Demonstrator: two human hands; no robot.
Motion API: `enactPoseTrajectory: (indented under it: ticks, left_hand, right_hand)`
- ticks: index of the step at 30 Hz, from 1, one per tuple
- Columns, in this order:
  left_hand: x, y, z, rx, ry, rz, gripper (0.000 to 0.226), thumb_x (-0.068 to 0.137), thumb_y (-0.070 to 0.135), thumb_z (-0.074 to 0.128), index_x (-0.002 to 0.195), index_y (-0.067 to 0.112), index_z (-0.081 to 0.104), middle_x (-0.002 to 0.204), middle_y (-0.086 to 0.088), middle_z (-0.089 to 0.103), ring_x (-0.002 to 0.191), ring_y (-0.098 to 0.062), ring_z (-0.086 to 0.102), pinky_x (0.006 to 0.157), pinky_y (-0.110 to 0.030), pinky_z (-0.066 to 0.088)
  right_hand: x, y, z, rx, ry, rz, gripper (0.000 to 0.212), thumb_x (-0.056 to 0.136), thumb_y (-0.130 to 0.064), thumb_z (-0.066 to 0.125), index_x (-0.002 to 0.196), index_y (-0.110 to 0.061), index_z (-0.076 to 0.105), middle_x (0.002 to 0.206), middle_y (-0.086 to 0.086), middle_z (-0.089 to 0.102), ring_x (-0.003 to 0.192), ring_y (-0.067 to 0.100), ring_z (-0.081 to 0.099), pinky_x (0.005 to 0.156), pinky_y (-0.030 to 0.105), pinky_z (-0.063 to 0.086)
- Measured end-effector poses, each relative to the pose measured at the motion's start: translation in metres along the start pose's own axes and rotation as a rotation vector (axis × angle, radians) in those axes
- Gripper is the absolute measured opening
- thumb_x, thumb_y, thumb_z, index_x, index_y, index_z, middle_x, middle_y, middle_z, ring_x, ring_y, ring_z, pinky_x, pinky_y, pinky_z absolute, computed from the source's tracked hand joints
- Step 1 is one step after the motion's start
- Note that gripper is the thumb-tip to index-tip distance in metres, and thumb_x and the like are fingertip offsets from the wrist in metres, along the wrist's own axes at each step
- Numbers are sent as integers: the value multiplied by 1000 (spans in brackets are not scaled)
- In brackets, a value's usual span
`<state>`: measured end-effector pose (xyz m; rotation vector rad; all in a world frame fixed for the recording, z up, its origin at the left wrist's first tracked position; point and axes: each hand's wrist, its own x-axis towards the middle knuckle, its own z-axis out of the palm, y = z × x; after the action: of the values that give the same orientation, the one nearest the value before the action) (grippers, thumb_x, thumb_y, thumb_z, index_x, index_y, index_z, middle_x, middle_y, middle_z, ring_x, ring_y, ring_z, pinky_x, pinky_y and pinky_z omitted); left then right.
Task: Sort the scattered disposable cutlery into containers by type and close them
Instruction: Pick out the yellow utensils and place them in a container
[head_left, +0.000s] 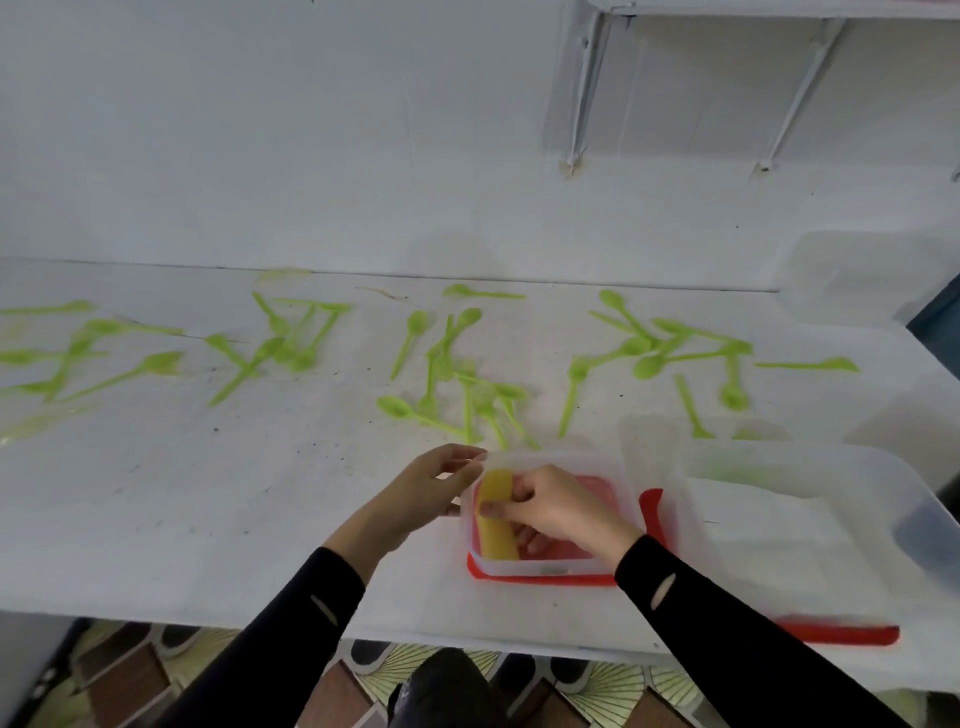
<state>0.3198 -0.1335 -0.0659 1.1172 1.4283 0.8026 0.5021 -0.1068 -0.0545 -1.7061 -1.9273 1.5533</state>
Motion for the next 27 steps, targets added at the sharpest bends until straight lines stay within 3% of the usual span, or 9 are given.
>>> enactPoseTrajectory:
  ticks: [4,6,9,12,15,17,21,27]
  left_hand:
    - [2,2,-9,14,-27,-24,26,97,38,57,119,26,62,118,-1,66,97,-13,67,84,-29,57]
    - [5,4,-20,-20,-39,-37,24,100,33,52,120,23,61,118,0,67,94,-13,69,80,-25,56]
    - [8,6,-43,-23,-44,-42,21,102,28,50,118,22,62,118,2,68,101,-15,69,80,-24,55]
    - [10,6,-77,-36,-35,-35,21,102,27,49,118,22,62,117,4,69,104,-16,68,86,-26,55]
    - [11,4,-116,-34,-16,-53,21,102,27,49,119,22,62,116,4,69,103,-15,68,89,-29,54]
    - [14,2,-147,-22,9,-63,22,102,27,49,119,22,62,116,5,69,102,-13,68,89,-28,54]
    - [17,-3,-221,-21,121,-66,20,102,25,50,116,22,63,113,5,70,97,-10,68,82,-24,54]
    - [36,-22,-333,159,402,-41,12,93,14,62,99,23,67,97,1,70,73,-5,60,63,-15,46]
  right_hand:
    - [3,-14,-18,-152,23,-2,45,78,-55,74,73,-12,62,62,6,67,51,20,62,50,27,50]
    - [6,-28,-32,-278,46,-2,42,84,-51,69,72,-12,63,61,4,65,47,17,58,53,27,49]
    - [13,-48,-42,-416,-1,69,43,88,-49,65,77,-8,69,69,4,70,55,20,61,60,31,54]
    - [26,-83,-37,-444,-100,112,37,95,-41,59,79,-9,67,67,1,65,54,15,58,51,23,49]
    - [51,-124,-21,-384,-85,6,33,96,-37,57,76,-11,64,67,0,62,56,14,58,49,22,49]
    - [76,-153,1,-327,-62,-69,32,95,-39,57,85,-9,64,71,1,64,61,15,61,49,23,50]
    - [131,-208,56,-323,-133,-127,33,95,-40,57,100,-8,64,82,1,68,69,16,63,51,23,52]
    - [212,-260,128,-445,-134,-105,33,90,-42,56,94,-11,66,84,1,71,69,19,65,70,34,59]
